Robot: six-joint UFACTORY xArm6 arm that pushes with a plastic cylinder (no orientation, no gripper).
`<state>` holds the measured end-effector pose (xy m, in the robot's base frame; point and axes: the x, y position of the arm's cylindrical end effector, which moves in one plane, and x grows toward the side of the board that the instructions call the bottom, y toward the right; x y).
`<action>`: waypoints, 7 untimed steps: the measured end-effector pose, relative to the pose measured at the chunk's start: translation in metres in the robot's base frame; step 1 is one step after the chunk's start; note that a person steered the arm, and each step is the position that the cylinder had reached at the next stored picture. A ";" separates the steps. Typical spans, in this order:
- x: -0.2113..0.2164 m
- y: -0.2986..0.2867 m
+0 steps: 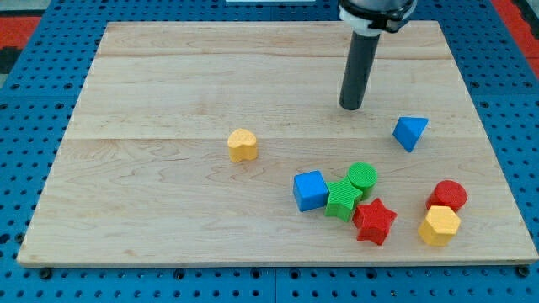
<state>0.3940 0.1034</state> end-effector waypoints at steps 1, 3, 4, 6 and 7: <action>0.034 -0.038; 0.088 0.007; 0.087 0.058; 0.101 0.241; 0.152 0.233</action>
<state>0.5459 0.3364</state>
